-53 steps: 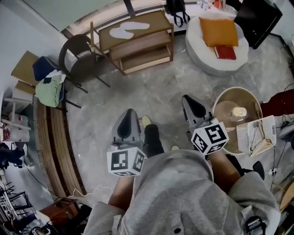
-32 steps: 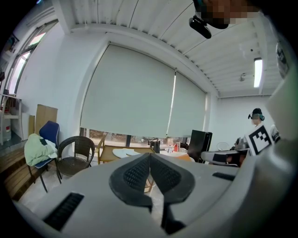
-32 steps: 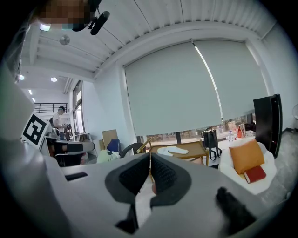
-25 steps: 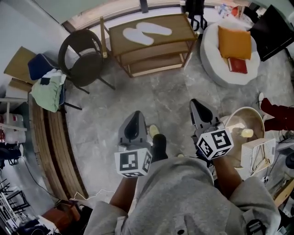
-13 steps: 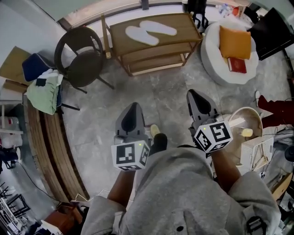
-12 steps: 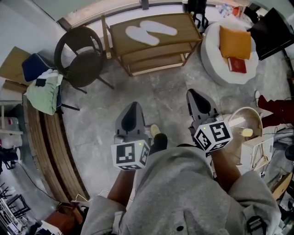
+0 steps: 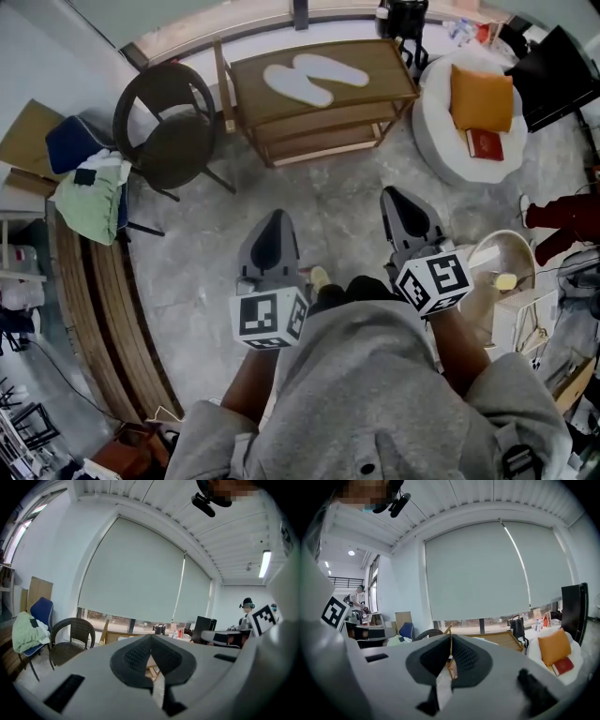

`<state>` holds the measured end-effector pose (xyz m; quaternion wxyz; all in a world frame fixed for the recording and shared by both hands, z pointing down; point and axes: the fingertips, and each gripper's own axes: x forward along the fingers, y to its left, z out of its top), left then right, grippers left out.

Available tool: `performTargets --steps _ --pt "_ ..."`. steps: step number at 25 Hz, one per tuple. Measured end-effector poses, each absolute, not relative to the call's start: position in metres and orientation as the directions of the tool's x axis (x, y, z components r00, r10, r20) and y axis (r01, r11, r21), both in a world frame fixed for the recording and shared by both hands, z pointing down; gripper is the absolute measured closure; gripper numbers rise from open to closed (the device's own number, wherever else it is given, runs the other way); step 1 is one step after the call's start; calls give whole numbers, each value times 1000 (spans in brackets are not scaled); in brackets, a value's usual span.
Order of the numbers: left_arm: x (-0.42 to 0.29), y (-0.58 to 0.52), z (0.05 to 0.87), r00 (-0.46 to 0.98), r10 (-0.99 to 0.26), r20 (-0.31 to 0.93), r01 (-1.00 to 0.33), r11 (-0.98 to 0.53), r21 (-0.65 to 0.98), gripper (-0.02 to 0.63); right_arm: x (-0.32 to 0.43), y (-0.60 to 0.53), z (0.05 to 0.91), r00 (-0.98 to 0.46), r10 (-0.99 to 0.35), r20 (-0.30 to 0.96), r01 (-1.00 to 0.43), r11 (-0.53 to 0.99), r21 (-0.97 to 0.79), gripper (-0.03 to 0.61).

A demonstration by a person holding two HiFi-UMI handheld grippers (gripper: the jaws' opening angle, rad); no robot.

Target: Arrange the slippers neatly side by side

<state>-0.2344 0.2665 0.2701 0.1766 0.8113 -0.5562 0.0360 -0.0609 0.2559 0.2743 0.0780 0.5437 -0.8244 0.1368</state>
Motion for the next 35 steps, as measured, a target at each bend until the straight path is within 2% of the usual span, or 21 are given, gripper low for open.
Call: performTargets --steps 18,35 --pt "-217 246 268 386 -893 234 -915 -337 222 598 -47 233 264 -389 -894 223 -921 373 -111 554" --pt "-172 77 292 399 -870 290 -914 -350 207 598 2 61 291 -409 -874 262 -913 393 -110 554"
